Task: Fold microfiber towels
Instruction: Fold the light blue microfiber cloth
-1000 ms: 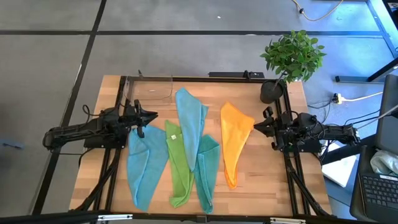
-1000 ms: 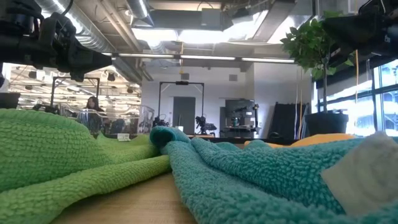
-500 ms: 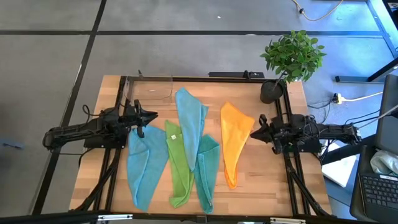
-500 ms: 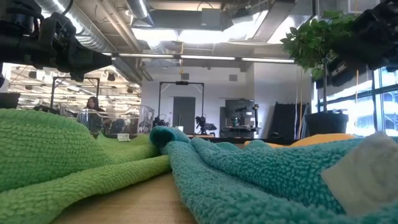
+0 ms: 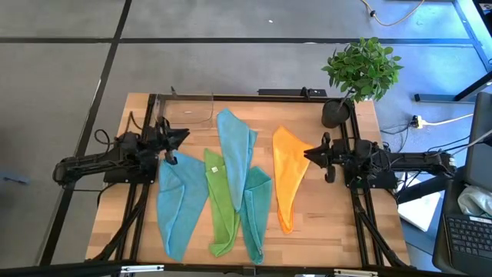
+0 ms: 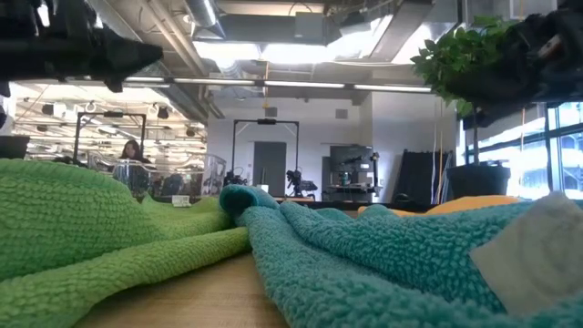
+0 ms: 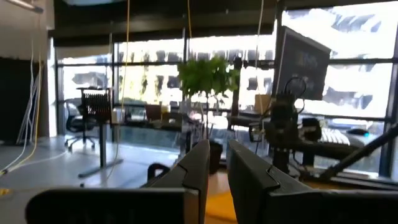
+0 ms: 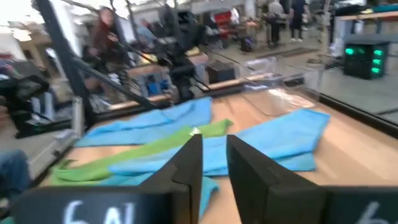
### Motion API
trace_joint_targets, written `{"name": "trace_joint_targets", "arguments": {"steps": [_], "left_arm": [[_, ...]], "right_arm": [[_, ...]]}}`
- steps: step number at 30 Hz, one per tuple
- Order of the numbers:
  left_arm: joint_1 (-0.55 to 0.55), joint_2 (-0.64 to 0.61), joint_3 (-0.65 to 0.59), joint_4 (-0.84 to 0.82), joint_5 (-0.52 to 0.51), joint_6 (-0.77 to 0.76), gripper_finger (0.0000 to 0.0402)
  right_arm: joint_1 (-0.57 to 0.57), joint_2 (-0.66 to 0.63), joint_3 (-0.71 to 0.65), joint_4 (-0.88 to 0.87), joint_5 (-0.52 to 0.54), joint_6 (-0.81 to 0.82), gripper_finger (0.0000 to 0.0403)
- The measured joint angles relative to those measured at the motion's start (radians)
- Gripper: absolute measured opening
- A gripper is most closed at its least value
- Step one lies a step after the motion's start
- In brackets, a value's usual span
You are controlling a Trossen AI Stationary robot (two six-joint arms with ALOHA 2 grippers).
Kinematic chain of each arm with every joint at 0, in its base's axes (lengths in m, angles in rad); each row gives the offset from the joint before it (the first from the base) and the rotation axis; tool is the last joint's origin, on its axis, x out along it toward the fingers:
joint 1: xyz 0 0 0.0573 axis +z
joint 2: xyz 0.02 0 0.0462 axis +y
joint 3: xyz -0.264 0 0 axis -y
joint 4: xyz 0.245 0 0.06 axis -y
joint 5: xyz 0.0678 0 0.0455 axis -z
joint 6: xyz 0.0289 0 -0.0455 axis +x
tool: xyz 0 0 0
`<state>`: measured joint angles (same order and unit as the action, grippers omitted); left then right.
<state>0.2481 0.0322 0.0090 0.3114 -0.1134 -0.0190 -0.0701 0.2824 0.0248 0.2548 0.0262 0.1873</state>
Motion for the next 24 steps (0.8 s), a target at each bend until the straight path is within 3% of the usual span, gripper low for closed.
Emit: {"name": "trace_joint_targets", "arguments": {"steps": [6, 13, 19, 24], "left_arm": [[-0.018, 0.076, 0.014, 0.001, -0.003, -0.057, 0.0059], [-0.118, 0.368, 0.204, -0.018, -0.046, -0.05, 0.0064], [-0.193, 0.688, 0.461, -0.37, -0.237, -0.004, 0.0066], [-0.224, 0.902, 0.644, -0.562, -0.239, -0.075, 0.0073]], "right_arm": [[-0.06, 0.223, 0.118, 0.014, 0.018, -0.114, 0.0133], [-0.098, 0.501, 0.244, 0.019, 0.017, -0.221, 0.0145], [-0.097, 0.651, 0.293, 0.019, 0.017, -0.266, 0.0146], [-0.077, 0.679, 0.294, 0.012, -0.068, -0.243, 0.0146]]}}
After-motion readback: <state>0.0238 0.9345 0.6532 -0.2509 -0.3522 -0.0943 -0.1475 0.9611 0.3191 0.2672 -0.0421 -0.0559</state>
